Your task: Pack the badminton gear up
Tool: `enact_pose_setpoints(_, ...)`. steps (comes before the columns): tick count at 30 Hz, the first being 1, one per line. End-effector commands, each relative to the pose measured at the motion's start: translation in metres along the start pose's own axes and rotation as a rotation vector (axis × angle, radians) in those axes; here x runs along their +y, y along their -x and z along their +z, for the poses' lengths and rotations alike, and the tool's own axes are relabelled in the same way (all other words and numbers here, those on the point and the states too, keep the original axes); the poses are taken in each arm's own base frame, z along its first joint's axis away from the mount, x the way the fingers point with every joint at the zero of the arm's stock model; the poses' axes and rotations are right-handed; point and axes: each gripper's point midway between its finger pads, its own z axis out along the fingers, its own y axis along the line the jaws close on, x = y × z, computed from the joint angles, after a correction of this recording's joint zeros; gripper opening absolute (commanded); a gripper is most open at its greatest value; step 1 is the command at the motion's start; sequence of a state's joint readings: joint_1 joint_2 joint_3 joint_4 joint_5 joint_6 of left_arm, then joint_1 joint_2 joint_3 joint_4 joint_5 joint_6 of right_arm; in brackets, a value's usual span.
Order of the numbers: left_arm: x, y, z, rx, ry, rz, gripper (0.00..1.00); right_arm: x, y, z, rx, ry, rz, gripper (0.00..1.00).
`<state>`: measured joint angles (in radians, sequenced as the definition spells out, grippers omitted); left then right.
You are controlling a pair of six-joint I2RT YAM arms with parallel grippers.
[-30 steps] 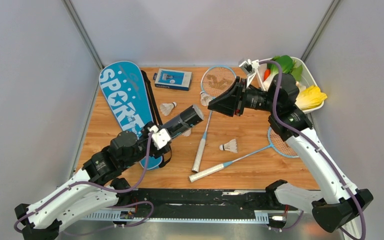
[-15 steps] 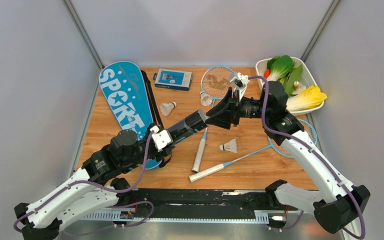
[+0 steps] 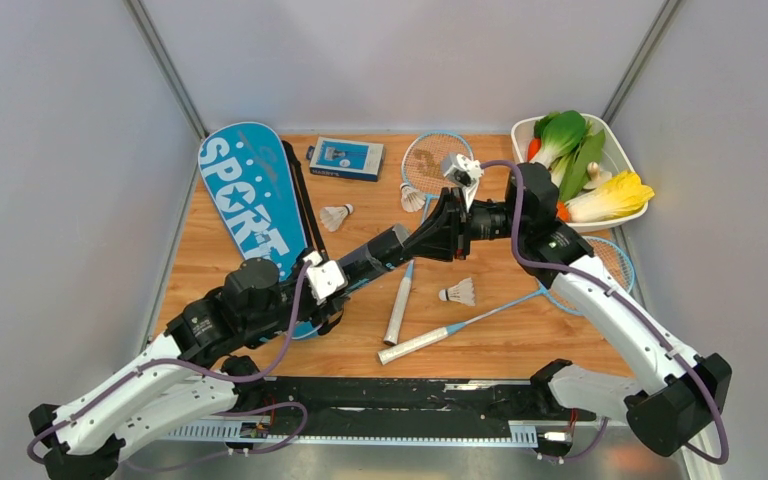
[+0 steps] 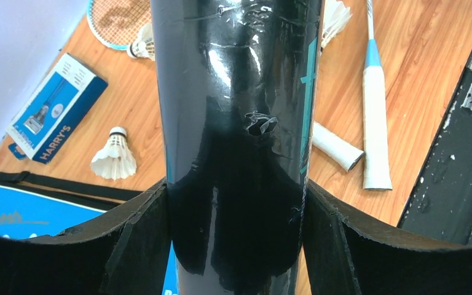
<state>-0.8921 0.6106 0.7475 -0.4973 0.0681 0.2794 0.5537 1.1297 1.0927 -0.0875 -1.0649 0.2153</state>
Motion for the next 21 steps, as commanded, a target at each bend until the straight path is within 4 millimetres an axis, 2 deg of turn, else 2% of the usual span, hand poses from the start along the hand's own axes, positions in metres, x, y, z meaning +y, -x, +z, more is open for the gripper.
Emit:
enact_pose_setpoints(1,0.014,0.052,-0.006,-0.166,0.036,-0.003,0.5,0.011,-0.004,0.005,0.021,0.094,-0.038,0.16)
enact_pose_setpoints(2,0.014,0.053,-0.007,-0.168,0.038,-0.003,0.5,0.012,-0.004,0.005,0.022,0.098,-0.04,0.04)
enact_pose_setpoints(3,0.015,0.053,-0.007,-0.166,0.043,0.0,0.5,0.012,-0.004,0.005,0.022,0.102,-0.04,0.0)
enact_pose_setpoints(8,0.019,0.048,-0.01,-0.141,0.067,0.006,0.5,0.025,0.002,0.003,0.027,0.156,-0.019,0.0)
enact_pose_setpoints(11,0.022,0.045,-0.011,-0.126,0.085,0.015,0.5,0.022,0.011,0.002,0.002,0.098,0.013,0.0)
enact_pose_setpoints(17,0.025,0.037,-0.014,-0.106,0.108,0.03,0.5,0.032,0.039,-0.008,-0.064,0.056,0.066,0.0)
enact_pose_setpoints(21,0.025,0.036,-0.016,-0.11,0.109,0.029,0.49,0.036,0.055,-0.015,-0.117,0.033,0.033,0.0)
